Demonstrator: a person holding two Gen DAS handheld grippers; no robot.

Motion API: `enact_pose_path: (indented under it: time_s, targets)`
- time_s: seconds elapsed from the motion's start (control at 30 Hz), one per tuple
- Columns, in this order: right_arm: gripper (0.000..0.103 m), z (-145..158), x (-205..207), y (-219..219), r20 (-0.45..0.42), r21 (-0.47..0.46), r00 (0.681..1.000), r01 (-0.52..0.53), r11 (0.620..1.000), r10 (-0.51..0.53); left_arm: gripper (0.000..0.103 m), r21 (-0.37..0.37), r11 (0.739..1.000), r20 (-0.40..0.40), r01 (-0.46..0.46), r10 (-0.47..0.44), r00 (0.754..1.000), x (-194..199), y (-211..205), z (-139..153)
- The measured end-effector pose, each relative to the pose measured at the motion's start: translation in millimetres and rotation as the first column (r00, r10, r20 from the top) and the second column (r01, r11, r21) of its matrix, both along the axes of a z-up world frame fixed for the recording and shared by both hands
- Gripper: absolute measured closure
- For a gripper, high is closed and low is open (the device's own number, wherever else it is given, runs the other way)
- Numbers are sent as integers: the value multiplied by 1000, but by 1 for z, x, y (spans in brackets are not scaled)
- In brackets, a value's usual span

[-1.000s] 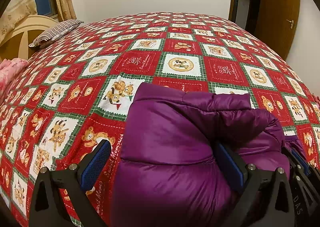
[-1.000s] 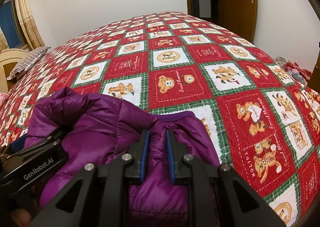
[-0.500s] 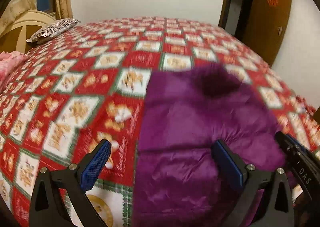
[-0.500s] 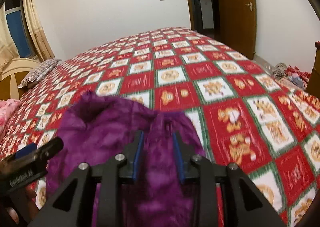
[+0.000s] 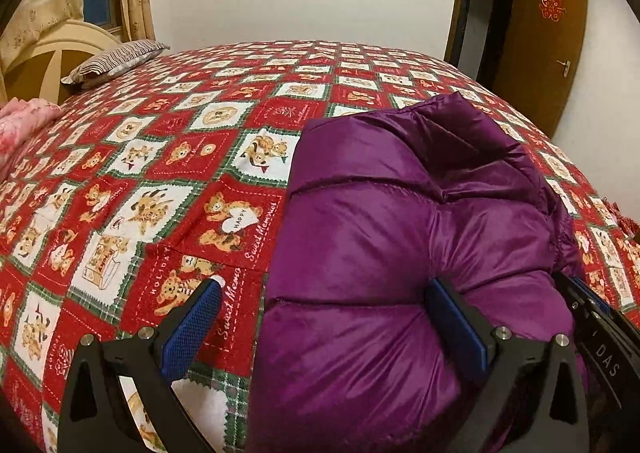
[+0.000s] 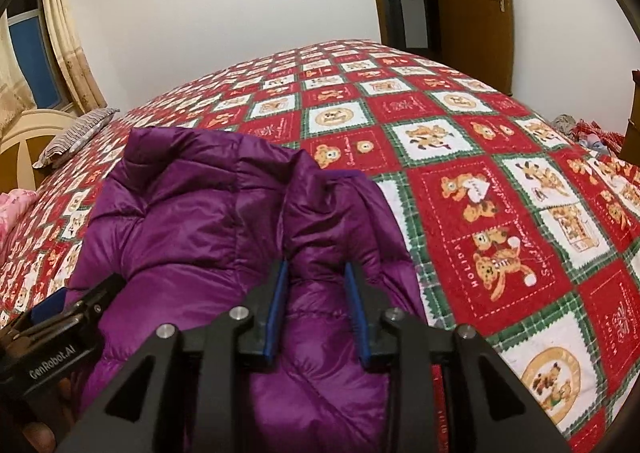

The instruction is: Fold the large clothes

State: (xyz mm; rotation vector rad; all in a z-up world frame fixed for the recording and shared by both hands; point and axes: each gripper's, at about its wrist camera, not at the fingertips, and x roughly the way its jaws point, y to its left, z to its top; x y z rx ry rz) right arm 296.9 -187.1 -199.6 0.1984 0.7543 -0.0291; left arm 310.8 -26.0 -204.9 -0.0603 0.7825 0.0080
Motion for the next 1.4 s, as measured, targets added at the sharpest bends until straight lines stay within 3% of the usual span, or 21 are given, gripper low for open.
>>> enact_pose_path:
  time_s: [0.93, 1.13, 1.2, 1.23, 1.3, 1.4]
  targets:
    - [70, -4, 5, 1, -31, -8, 1000, -2, 1000, 2, 1, -7, 1000, -19, 4, -4, 1000, 4, -1, -5]
    - [69, -1, 4, 1, -39, -13, 999, -13, 1000, 13, 1, -61, 998, -69, 18, -23, 997, -2, 14, 7]
    - [61, 7, -5, -5, -26, -16, 1000, -16, 1000, 15, 1, -71, 997, -37, 17, -19, 999, -20, 30, 21]
    - [47, 12, -12, -8, -10, -9, 1000, -9, 1000, 8, 1, -70, 997, -26, 26, -28, 999, -26, 36, 25]
    - [30, 21, -28, -19, 38, 14, 999, 18, 1000, -18, 1, -63, 997, -23, 35, -36, 999, -34, 49, 27]
    - [30, 18, -32, -32, 36, 35, 998, 47, 998, -48, 1, -108, 992, -83, 71, -80, 993, -30, 56, 15]
